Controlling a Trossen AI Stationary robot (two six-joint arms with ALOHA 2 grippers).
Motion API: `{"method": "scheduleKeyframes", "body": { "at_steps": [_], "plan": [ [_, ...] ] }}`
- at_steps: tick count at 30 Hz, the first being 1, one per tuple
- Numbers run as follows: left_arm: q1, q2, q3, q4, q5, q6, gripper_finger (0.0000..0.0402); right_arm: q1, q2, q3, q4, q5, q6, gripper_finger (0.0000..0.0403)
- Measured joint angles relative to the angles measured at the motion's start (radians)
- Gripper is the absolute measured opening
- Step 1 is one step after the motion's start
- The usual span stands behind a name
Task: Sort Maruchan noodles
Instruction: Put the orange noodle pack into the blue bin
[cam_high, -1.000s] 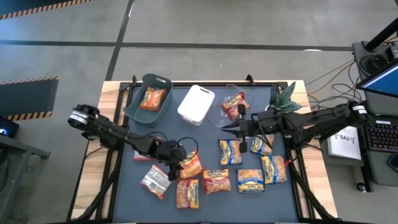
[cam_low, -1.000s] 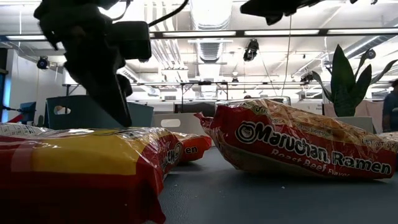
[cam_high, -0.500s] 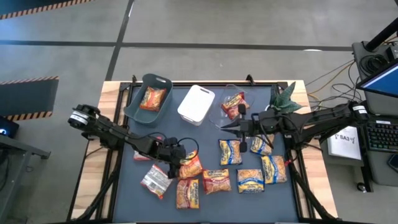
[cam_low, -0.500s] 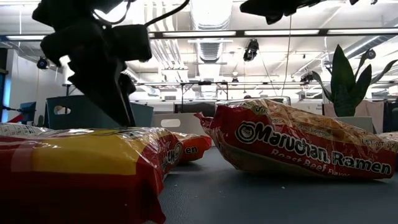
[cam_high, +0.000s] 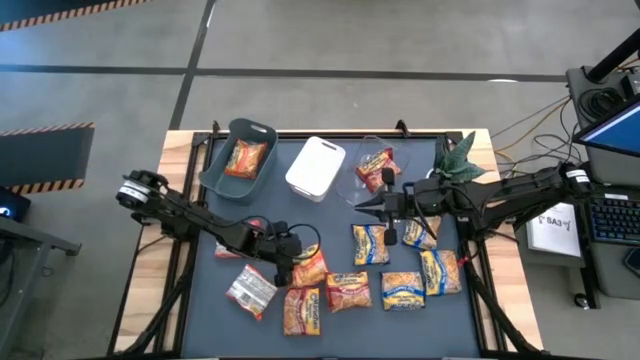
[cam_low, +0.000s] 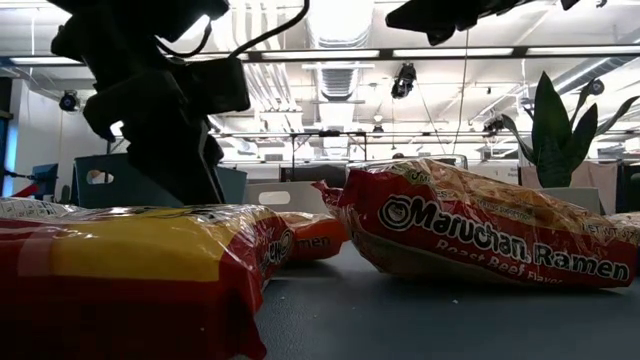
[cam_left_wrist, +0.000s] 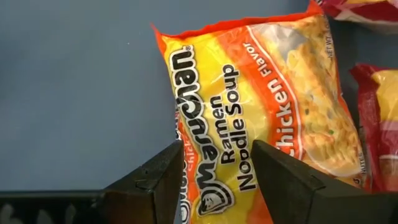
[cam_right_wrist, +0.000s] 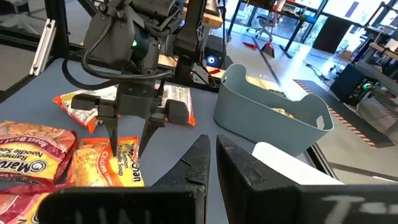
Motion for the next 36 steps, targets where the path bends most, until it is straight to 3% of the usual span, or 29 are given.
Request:
{"method": "scheduleKeyframes", "body": {
  "at_steps": [5,12,18,28,32,36],
  "plan": [
    [0.0,-0.001,-0.016,0.025,0.022,-0.026,0.0133,0.0,0.0,0.0,0.002,0.0,0.012,0.0018],
    [-0.004,-0.004,-0.025,0.033,0.032,-0.022,0.0013,0.0,0.007,0.0,0.003,0.003,0.009,0.0018],
    [-0.005,-0.042,-0.025,-0.04,-0.022,0.032,0.0002,0.0,0.006,0.0,0.004,0.003,0.018,0.0018],
    [-0.003,-0.151,-0.032,-0.231,-0.274,0.051,0.0,0.0,0.006,0.0,0.007,0.004,0.07,0.0018],
    [-0.01,-0.199,-0.032,-0.242,-0.259,0.104,0.0,0.0,0.006,0.0,0.019,0.004,0.189,0.0018],
    [-0.018,-0.273,-0.039,-0.24,-0.182,0.217,0.0,0.008,0.034,0.001,0.019,0.005,0.362,0.0018]
  ]
}}
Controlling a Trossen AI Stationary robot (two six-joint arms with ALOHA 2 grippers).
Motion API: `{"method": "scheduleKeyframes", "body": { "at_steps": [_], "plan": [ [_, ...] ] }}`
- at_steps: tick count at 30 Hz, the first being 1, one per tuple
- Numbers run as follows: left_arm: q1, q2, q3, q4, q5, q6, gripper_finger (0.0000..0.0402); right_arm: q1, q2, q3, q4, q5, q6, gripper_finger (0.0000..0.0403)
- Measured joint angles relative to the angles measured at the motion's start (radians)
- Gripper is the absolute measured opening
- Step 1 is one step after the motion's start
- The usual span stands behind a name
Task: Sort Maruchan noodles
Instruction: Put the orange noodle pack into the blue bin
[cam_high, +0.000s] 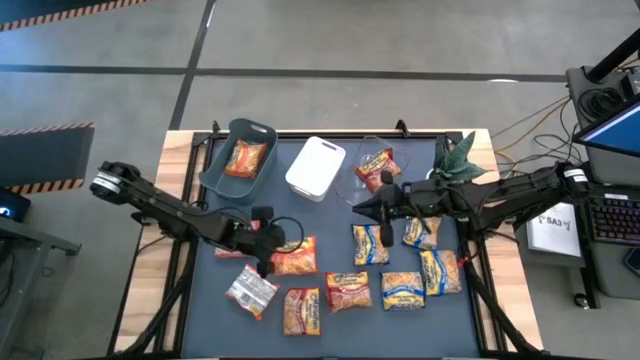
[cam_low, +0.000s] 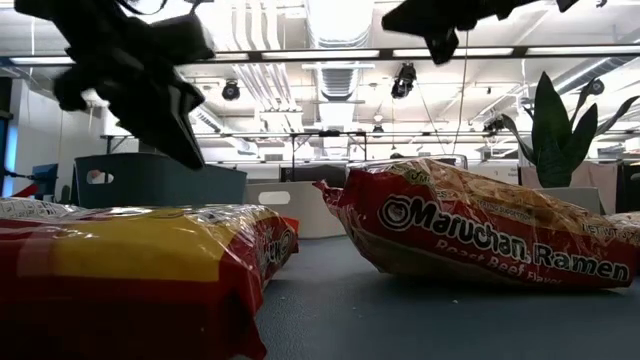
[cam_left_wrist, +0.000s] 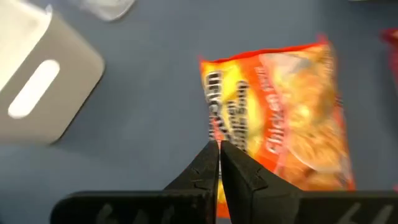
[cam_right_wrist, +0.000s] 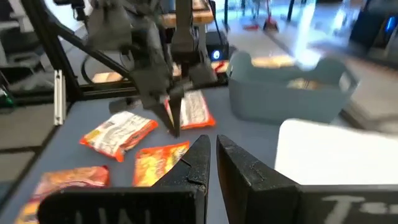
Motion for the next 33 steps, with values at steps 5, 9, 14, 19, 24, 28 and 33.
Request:
{"method": "scheduleKeyframes", "body": {
  "at_steps": [5,9,14,19,24,28,33],
  "plan": [
    [0.0,-0.064,-0.027,0.002,0.02,0.05,0.0,0.006,0.065,0.017,0.014,-0.002,0.173,0.0018],
    [-0.004,-0.105,-0.042,-0.004,0.022,0.04,0.0,0.005,0.106,0.113,-0.108,-0.001,0.276,0.0018],
    [-0.004,-0.202,-0.028,-0.033,0.017,0.048,0.0,0.01,0.159,0.271,-0.361,-0.003,0.382,0.0018],
    [-0.004,-0.333,-0.021,-0.06,-0.02,0.054,0.0,0.026,0.226,0.392,-0.553,-0.001,0.411,0.0018],
    [-0.004,-0.444,-0.022,-0.097,-0.114,0.055,0.0,0.028,0.292,0.482,-0.714,-0.005,0.454,0.0018],
    [-0.004,-0.49,-0.022,-0.104,-0.198,0.054,0.0,0.028,0.342,0.547,-0.872,-0.008,0.503,0.0018],
    [-0.003,-0.499,-0.022,-0.106,-0.247,0.041,0.0,0.028,0.384,0.591,-1.02,-0.012,0.562,0.0018]
  ]
}}
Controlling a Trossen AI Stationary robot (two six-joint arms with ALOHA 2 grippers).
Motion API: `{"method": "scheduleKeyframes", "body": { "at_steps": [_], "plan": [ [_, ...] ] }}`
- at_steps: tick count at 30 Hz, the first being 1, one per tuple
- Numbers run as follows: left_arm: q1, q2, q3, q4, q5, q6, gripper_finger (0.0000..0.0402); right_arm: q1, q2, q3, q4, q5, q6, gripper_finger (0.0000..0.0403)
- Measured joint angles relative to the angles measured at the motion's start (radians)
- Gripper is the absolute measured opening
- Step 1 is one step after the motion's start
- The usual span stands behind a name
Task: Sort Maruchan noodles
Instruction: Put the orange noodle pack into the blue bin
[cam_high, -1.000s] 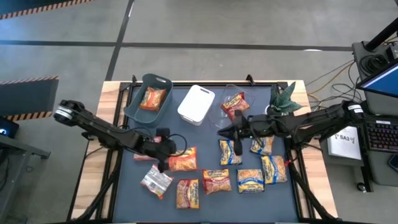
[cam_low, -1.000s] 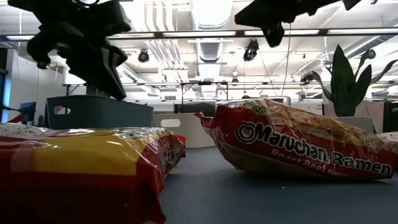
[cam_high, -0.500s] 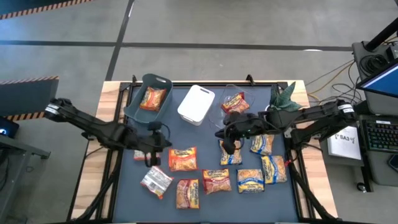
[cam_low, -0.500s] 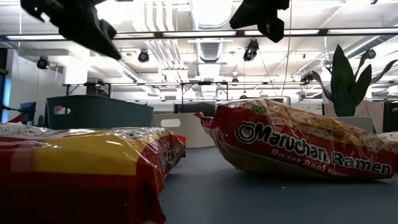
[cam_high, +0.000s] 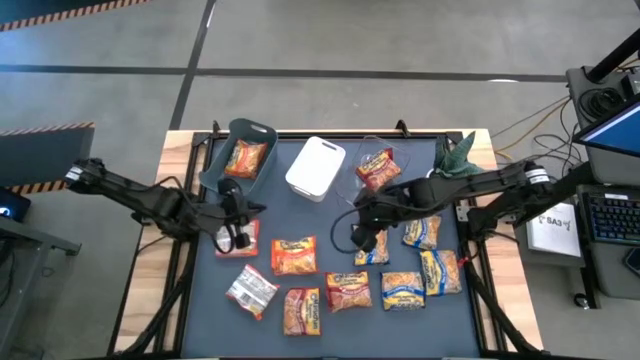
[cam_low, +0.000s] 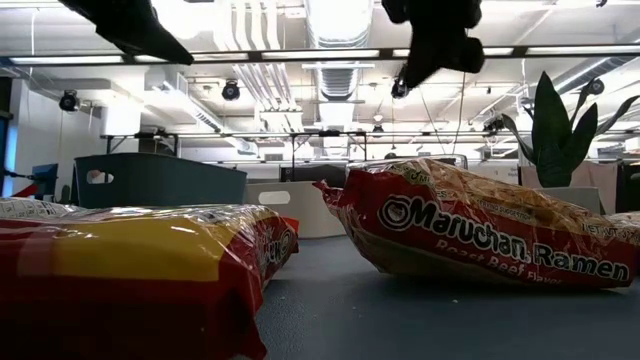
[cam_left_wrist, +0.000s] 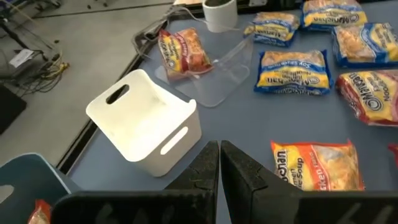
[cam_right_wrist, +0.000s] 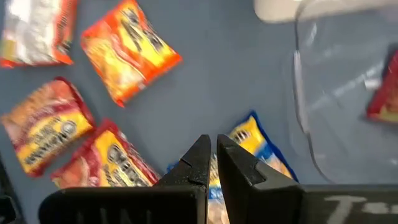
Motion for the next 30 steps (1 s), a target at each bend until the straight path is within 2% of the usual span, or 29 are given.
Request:
{"method": "scheduleKeyframes", "body": {
  "at_steps": [4,12,14,19,28,30],
  "plan": [
    [0.0,0.019,-0.002,-0.003,0.029,-0.023,0.0,-0.001,0.02,-0.001,0.0,-0.023,0.01,0.0018],
    [-0.002,0.139,-0.081,0.084,0.218,-0.129,0.0,-0.001,0.118,-0.002,0.078,-0.028,0.01,0.0018],
    [-0.006,0.181,-0.112,0.14,0.274,-0.143,0.0,-0.001,0.147,-0.002,0.114,-0.071,0.005,0.0024],
    [-0.019,0.286,-0.16,0.263,0.325,-0.159,0.0,0.0,0.202,-0.002,0.213,-0.129,0.012,0.0068],
    [-0.06,0.433,-0.152,0.327,0.356,-0.217,0.0,0.004,0.257,-0.002,0.316,-0.123,0.085,0.0172],
    [-0.081,0.464,-0.152,0.367,0.359,-0.218,0.0,0.006,0.273,-0.002,0.373,-0.121,0.152,0.0194]
  ]
}}
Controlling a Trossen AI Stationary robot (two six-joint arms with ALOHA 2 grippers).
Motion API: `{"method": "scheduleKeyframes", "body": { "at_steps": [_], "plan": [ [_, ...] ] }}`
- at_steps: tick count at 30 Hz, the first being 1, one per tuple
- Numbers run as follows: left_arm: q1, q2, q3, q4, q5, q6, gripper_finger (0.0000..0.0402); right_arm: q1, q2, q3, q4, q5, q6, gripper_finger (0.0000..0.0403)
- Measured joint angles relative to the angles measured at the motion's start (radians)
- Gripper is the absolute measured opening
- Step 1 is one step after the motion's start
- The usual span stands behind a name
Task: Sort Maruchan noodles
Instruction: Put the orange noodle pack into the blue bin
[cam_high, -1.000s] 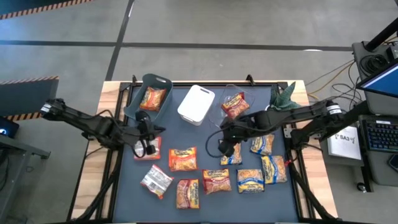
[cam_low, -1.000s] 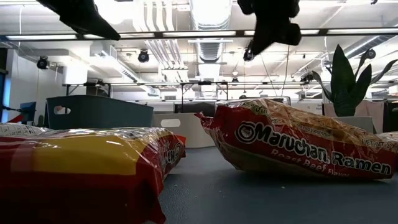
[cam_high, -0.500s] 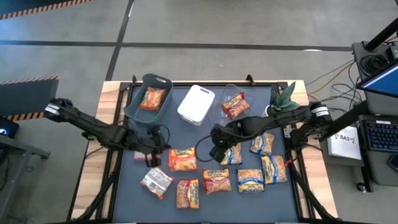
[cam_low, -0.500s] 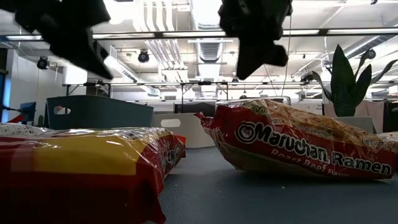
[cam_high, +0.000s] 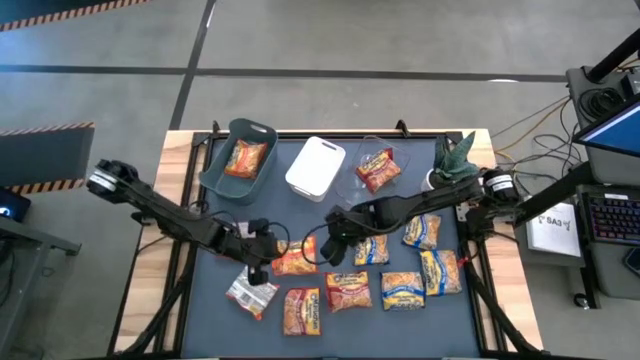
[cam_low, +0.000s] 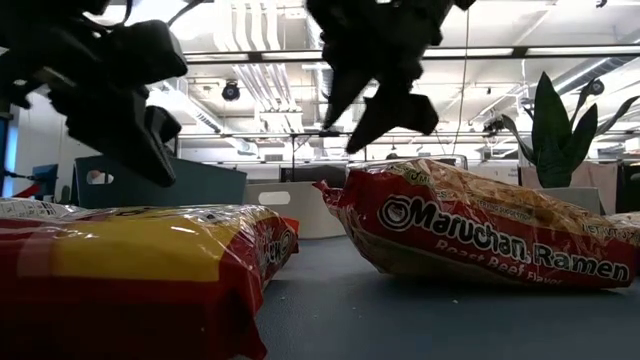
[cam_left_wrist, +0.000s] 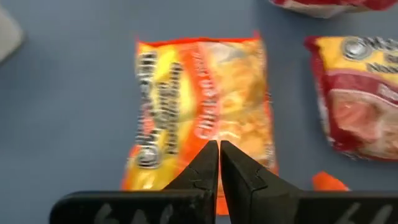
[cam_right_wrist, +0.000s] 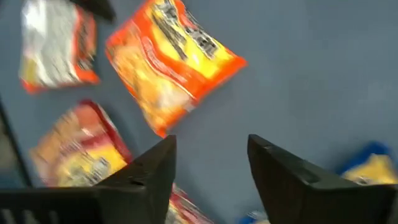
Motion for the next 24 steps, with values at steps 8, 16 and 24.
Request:
{"method": "scheduleKeyframes", "body": {
  "at_steps": [8,16,24],
  "plan": [
    [-0.065,0.109,-0.003,0.045,0.01,-0.078,0.0,0.002,0.077,0.0,0.094,-0.032,0.093,0.026],
    [-0.065,0.186,-0.002,0.061,0.007,-0.13,0.0,0.004,0.147,-0.001,0.161,-0.033,0.081,0.0283],
    [-0.07,0.224,-0.036,0.08,-0.011,-0.237,0.0,0.004,0.179,0.001,0.241,-0.014,0.068,0.0281]
  ]
}}
